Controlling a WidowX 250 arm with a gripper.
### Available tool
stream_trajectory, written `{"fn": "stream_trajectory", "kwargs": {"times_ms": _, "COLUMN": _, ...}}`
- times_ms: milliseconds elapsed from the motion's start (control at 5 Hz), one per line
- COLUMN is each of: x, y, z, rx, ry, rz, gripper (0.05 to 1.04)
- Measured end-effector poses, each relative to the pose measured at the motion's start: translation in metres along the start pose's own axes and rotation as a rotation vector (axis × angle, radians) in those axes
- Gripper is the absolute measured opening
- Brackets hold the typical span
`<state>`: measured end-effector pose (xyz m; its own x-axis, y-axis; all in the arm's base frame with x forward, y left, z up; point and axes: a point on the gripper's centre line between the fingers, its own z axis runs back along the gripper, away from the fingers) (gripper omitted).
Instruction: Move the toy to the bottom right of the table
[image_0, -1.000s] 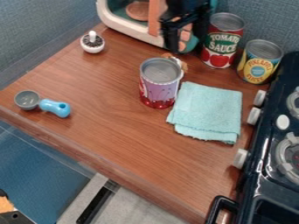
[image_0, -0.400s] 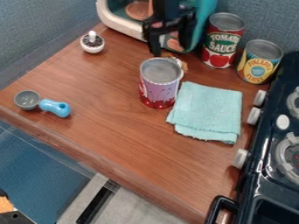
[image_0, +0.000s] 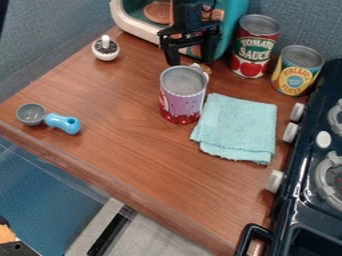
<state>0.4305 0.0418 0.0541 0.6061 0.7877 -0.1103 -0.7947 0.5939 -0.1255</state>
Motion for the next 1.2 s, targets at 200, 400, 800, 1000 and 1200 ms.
{"fn": "stream_trajectory", "kwargs": {"times_ms": 200, "x": -0.002, "y": -0.002, "z": 0.000, "rx": -0.011, "ry": 0.008, "rz": -0.022, "gripper": 0.999}}
{"fn": "stream_trajectory", "kwargs": {"times_ms": 400, "x": -0.005, "y": -0.011, "z": -0.017, "rx": -0.065, "ry": 0.053, "rz": -0.084, "gripper": 0.962}}
{"fn": "stream_trajectory", "kwargs": {"times_ms": 800, "x": 0.000, "y": -0.014, "z": -0.025, "rx": -0.093, "ry": 0.030, "rz": -0.086, "gripper": 0.563}}
{"fn": "stream_trajectory", "kwargs": {"times_ms": 1000, "x": 0.000, "y": -0.013, "z": -0.024, "rx": -0.080, "ry": 0.017, "rz": -0.079, "gripper": 0.525}}
{"fn": "stream_trajectory", "kwargs": {"times_ms": 1200, "x": -0.007, "y": -0.008, "z": -0.021, "rx": -0.060, "ry": -0.012, "rz": -0.062, "gripper": 0.525}}
